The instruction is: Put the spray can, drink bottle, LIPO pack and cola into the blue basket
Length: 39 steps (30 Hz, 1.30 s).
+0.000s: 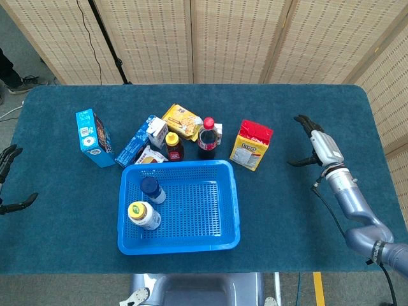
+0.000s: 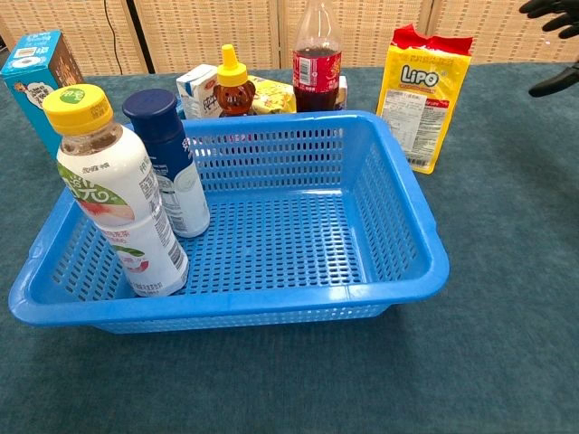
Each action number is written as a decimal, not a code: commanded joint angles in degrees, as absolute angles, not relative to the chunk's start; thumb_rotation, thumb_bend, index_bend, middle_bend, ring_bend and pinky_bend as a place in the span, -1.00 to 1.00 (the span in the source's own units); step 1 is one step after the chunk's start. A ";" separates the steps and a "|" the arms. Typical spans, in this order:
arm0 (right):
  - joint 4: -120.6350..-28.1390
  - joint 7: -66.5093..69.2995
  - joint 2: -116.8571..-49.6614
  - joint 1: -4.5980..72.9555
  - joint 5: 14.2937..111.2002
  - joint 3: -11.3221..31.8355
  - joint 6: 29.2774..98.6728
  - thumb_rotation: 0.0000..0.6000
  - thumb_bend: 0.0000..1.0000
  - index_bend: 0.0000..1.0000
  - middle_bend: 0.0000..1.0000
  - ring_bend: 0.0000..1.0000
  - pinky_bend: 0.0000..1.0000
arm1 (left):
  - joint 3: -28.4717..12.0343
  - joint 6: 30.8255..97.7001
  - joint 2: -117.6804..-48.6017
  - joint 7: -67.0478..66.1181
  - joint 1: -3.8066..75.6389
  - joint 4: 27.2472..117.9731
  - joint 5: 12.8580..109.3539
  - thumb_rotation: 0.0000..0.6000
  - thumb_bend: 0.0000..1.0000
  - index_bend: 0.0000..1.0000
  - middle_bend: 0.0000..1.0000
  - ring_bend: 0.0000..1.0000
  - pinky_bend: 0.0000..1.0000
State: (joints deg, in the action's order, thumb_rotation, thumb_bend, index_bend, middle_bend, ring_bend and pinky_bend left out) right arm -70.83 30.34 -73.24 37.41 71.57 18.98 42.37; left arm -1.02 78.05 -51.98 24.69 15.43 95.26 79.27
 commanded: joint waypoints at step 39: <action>-69.92 42.88 -75.99 39.32 76.15 21.01 53.02 1.00 0.42 0.13 0.25 0.26 0.34 | -4.56 74.27 -51.73 26.08 13.77 94.96 79.82 1.00 -0.53 -1.00 -1.00 -1.00 -1.00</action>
